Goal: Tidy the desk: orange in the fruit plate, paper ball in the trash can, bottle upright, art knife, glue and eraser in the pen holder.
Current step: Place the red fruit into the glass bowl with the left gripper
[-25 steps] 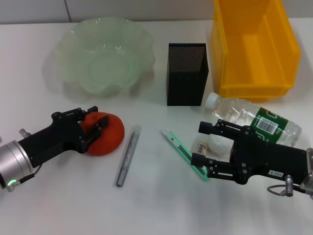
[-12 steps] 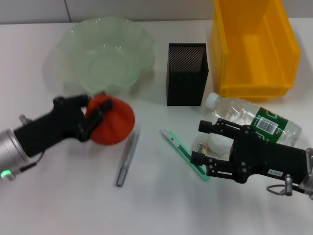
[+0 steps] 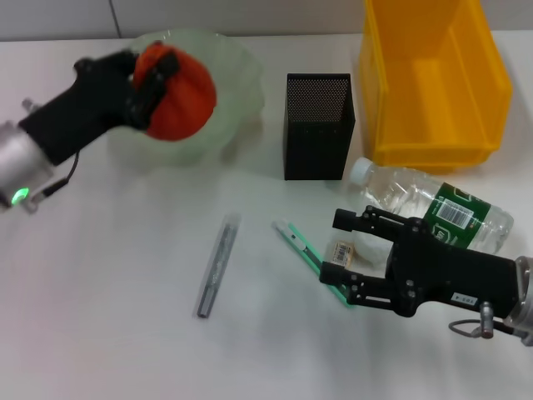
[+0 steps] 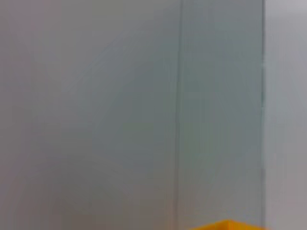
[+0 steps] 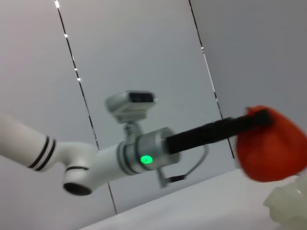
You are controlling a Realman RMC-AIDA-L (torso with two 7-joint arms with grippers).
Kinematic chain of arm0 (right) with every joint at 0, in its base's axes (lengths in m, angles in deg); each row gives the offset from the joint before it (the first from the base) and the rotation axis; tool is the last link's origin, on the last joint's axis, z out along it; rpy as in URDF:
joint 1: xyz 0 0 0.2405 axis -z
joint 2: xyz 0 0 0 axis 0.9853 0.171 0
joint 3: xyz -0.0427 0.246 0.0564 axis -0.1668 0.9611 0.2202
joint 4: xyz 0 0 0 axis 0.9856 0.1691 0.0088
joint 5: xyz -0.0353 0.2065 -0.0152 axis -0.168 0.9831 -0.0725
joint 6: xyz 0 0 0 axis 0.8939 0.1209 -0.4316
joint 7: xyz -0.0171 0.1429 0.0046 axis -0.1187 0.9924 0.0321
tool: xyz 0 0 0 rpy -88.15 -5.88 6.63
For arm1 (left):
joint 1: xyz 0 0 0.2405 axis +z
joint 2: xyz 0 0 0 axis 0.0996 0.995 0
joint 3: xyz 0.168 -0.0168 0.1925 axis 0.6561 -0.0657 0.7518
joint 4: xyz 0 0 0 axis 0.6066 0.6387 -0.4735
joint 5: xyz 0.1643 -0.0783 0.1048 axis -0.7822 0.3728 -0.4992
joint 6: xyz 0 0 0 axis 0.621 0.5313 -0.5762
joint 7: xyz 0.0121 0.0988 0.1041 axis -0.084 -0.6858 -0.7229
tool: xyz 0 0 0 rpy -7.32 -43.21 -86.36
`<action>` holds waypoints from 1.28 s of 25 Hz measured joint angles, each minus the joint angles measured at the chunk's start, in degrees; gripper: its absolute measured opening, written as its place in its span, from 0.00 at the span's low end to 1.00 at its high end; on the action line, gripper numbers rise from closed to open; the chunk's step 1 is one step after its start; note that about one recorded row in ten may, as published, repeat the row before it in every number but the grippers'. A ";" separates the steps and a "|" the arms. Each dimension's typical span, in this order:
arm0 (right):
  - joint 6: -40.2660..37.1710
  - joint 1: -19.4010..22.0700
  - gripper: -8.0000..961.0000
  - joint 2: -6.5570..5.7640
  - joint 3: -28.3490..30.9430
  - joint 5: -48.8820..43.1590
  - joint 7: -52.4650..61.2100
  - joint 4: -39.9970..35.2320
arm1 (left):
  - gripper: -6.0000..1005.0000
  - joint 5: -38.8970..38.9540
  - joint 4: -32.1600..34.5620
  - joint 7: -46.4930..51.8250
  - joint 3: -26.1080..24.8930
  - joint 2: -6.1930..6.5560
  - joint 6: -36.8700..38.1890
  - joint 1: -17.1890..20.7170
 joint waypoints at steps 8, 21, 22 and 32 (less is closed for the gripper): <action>-0.39 -0.19 0.82 0.01 -0.03 0.66 -0.93 1.32 | 0.19 0.15 -2.33 -0.10 0.66 -0.32 -15.87 -6.62; -0.50 -1.31 0.82 0.01 0.00 0.70 -1.00 1.34 | 0.44 1.18 -2.87 0.06 0.25 -0.41 -23.16 -7.80; -0.51 -1.42 0.82 0.01 0.00 0.70 -1.00 1.34 | 0.47 1.20 -2.87 0.06 0.25 -0.41 -22.82 -7.67; -0.51 -1.28 0.82 0.01 0.00 0.70 -1.01 1.34 | 0.66 0.66 -1.01 1.96 4.78 0.15 3.13 -1.16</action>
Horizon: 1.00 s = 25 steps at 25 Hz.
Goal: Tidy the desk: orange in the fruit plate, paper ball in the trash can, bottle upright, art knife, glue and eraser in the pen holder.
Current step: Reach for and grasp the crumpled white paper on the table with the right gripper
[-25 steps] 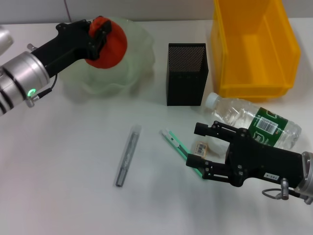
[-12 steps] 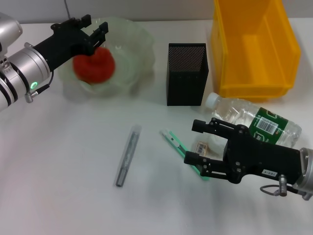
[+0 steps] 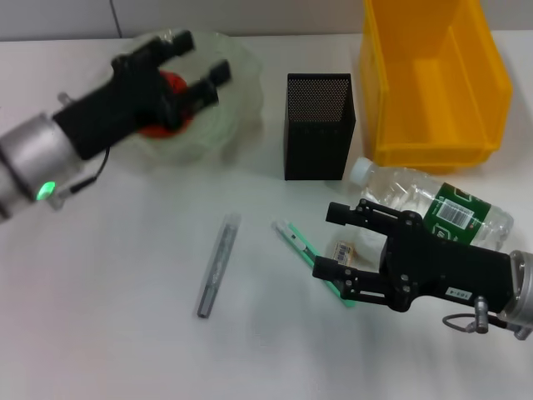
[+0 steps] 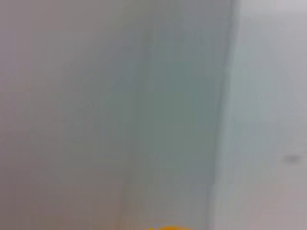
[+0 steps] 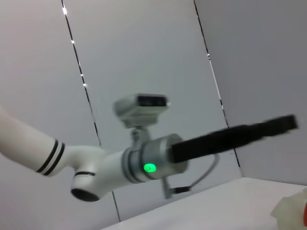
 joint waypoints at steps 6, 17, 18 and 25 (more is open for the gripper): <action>0.31 0.67 0.82 0.00 1.18 0.00 0.00 0.22 | 0.72 -0.62 3.34 0.18 7.42 0.76 14.16 7.98; -4.15 -0.23 0.82 -0.42 8.31 -0.07 20.48 -14.97 | 0.71 -11.07 3.91 1.44 15.04 0.26 16.93 12.33; -4.15 -0.23 0.82 -0.42 8.31 -0.07 20.48 -14.97 | 0.71 -11.08 3.88 1.53 15.06 0.25 16.93 12.30; -4.12 -4.20 0.82 -0.64 4.25 -10.36 55.95 -46.03 | 0.71 -11.36 3.83 1.87 15.12 0.29 16.93 11.93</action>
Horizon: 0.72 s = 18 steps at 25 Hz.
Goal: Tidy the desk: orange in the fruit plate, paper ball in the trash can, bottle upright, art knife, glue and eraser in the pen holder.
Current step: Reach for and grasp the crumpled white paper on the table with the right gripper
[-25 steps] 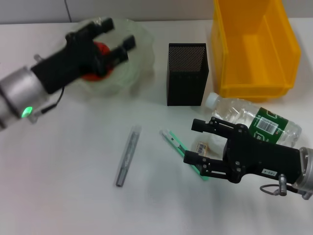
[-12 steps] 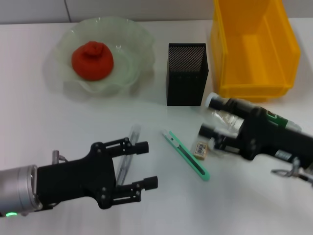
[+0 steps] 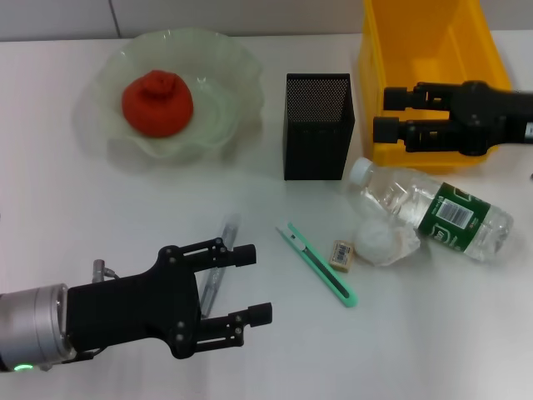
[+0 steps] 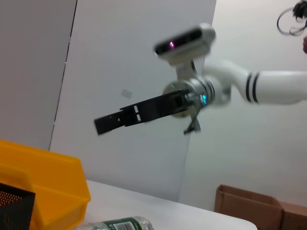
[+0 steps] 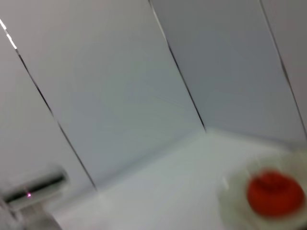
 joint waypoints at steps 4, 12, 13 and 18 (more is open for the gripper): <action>-1.70 -4.71 0.82 -0.28 -4.90 -14.14 15.67 -16.18 | 0.71 -0.01 0.01 0.00 0.05 0.00 -0.51 -0.13; -6.32 -16.44 0.82 -0.74 -20.15 -38.18 28.65 -18.45 | 0.71 -0.03 0.03 -0.01 0.47 -0.11 -2.20 -0.37; -6.14 -17.37 0.82 -0.35 -22.85 -40.89 29.22 -17.71 | 0.71 -0.03 0.03 -0.01 0.54 -0.14 -2.41 -0.51; -3.44 -18.83 0.82 0.37 -32.82 -45.13 32.43 -15.10 | 0.71 -0.03 0.02 -0.02 0.58 -0.14 -2.58 -0.69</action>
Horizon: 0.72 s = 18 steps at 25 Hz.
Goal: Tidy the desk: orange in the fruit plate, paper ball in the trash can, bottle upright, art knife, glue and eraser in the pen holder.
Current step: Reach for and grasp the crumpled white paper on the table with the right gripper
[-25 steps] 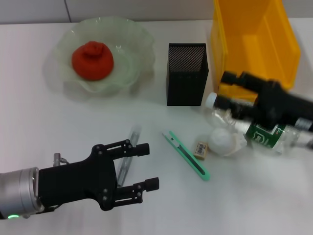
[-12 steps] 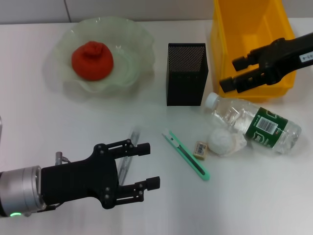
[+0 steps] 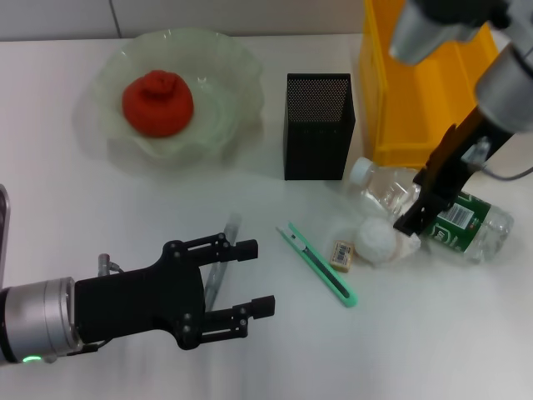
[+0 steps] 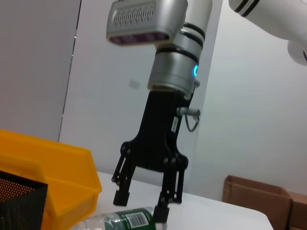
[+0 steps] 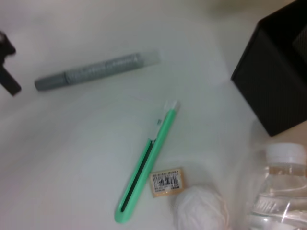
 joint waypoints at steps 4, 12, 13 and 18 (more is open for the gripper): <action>4.08 0.06 0.82 0.01 -4.21 -0.09 1.43 2.80 | 0.71 0.00 0.00 -0.20 -0.26 -0.01 -0.12 -0.07; 9.14 0.46 0.82 0.14 -7.38 1.87 1.61 6.88 | 0.71 0.01 0.00 -0.52 -0.40 0.00 -0.37 -0.03; 9.57 0.47 0.82 0.14 -7.59 2.23 1.60 7.12 | 0.71 0.00 0.00 -0.53 -0.40 0.00 -0.40 -0.02; 11.62 0.50 0.82 0.17 -8.63 4.31 1.44 8.67 | 0.71 0.01 0.00 -0.55 -0.39 0.00 -0.71 0.01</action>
